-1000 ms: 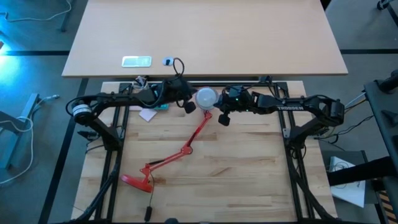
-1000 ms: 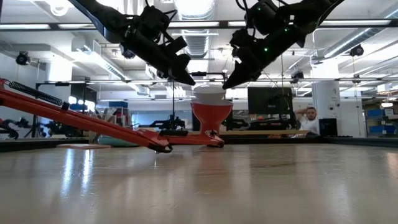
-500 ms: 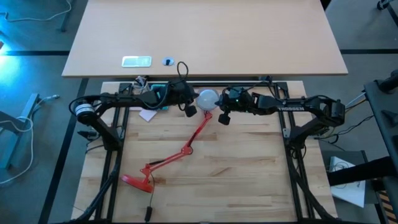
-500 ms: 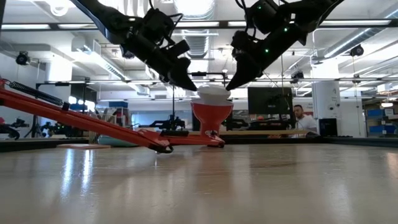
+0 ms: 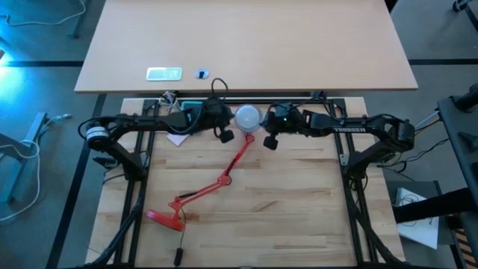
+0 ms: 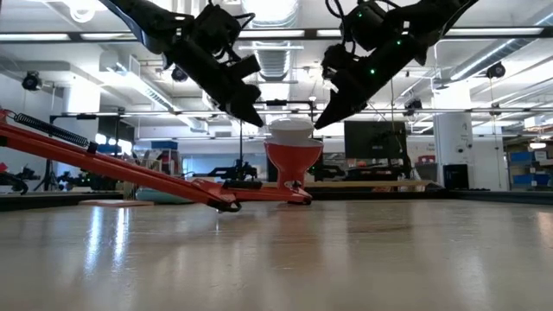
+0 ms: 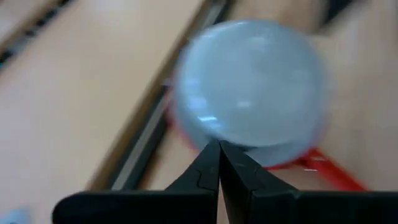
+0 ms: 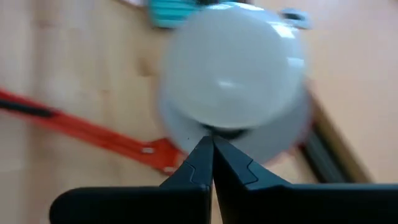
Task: Screw lightbulb
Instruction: Remove the light bulb from the red lamp
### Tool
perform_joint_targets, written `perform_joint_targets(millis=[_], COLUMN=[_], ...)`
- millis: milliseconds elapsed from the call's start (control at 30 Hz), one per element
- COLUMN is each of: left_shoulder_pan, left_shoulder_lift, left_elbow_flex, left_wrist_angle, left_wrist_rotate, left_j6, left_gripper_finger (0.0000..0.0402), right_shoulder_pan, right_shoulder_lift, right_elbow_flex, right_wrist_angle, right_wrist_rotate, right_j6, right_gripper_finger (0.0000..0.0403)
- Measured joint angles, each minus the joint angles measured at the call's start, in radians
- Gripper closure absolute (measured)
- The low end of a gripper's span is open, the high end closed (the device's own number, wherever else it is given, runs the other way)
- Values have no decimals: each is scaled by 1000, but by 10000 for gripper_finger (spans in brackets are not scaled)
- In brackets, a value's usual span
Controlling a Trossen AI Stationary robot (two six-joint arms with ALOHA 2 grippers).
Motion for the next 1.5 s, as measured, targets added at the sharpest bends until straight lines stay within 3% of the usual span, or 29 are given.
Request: perform_joint_targets(millis=[100,300,533,767,1000,1133,1300,1500], left_shoulder_pan=[18,70,54,33,38,64,94,75], left_shoulder_lift=[-4,12,15,10,-14,-9,38,77], left_elbow_flex=[0,1,0,0,-2,-2,-2,-2], left_wrist_angle=[39,105,85,-18,3,89,168,186], left_wrist_rotate=[-51,-12,201,222,218,212,210,208], left_j6=[37,80,80,77,80,83,83,83], left_gripper_finger=[401,401,401,401,401,401,401,401], right_shoulder_pan=[3,-5,-6,-16,-15,-14,-14,-17], right_shoulder_lift=[19,87,81,64,40,18,13,21], right_elbow_flex=[-1,-2,-3,14,19,19,19,19], right_wrist_angle=[4,101,96,103,-3,-52,-41,-24], right_wrist_rotate=[-57,-42,63,190,194,134,-66,-47], right_j6=[0,-4,-5,-43,-34,8,38,37], right_gripper_finger=[403,403,403,403,403,403,403,403])
